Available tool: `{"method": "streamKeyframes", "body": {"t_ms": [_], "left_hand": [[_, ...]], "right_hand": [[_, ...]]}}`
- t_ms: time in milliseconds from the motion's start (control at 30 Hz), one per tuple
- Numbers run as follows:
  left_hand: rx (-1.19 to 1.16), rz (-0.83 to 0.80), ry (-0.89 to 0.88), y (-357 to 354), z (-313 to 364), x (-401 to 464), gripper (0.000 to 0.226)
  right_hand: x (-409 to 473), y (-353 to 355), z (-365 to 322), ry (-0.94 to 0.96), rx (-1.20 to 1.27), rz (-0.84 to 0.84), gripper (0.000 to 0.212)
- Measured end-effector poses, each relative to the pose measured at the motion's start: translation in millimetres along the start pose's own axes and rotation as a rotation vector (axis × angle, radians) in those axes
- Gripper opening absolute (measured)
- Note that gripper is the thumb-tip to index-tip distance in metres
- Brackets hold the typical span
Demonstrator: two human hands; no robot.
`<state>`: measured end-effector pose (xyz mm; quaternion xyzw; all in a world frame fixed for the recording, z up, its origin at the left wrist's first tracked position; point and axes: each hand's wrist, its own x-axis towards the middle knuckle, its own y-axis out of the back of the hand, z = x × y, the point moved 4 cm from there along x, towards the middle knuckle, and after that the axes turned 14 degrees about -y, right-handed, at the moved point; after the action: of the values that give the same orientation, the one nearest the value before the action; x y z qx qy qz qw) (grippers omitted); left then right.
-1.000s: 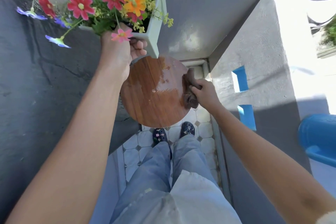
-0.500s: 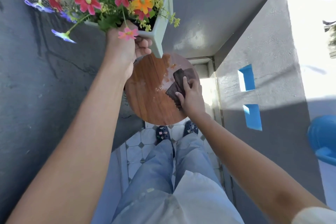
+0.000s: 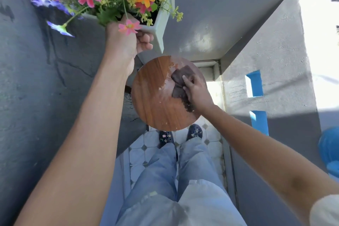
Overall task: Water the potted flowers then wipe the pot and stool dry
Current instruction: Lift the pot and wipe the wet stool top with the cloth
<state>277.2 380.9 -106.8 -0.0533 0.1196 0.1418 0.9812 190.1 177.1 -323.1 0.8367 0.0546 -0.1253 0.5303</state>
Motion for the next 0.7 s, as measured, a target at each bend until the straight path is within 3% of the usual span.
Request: {"method": "streamKeyframes", "body": {"t_ms": [67,167,333,400,467,600,700], "left_hand": [[0.023,0.011,-0.015,2.7,1.2,4.6,0.034],[0.043,0.027,-0.028,4.3,2.3,11.5,0.03],[0.023,0.048,-0.025,5.3,6.9,19.5,0.03],[0.008,0.044,-0.016,4.9,9.1,21.4,0.029],[0.002,0.044,-0.013,5.4,10.3,23.0,0.031],[-0.007,0.027,-0.01,4.7,10.7,23.2,0.032],[-0.001,0.037,-0.017,3.9,11.1,22.8,0.033]], "right_hand": [[31.4,12.6,4.3,-0.189,0.049,0.083,0.043],[29.3,-0.3,-39.4,-0.169,0.038,0.089,0.044],[-54.1,-54.7,-122.9,0.427,-0.125,-0.356,0.061],[-51.9,-54.5,-112.0,0.519,-0.179,-0.362,0.066],[-17.2,-40.5,-91.5,0.398,-0.172,-0.264,0.055],[68.2,8.4,-61.6,-0.137,0.07,-0.016,0.04],[69.8,-0.5,-93.1,-0.133,-0.006,0.03,0.047]]}}
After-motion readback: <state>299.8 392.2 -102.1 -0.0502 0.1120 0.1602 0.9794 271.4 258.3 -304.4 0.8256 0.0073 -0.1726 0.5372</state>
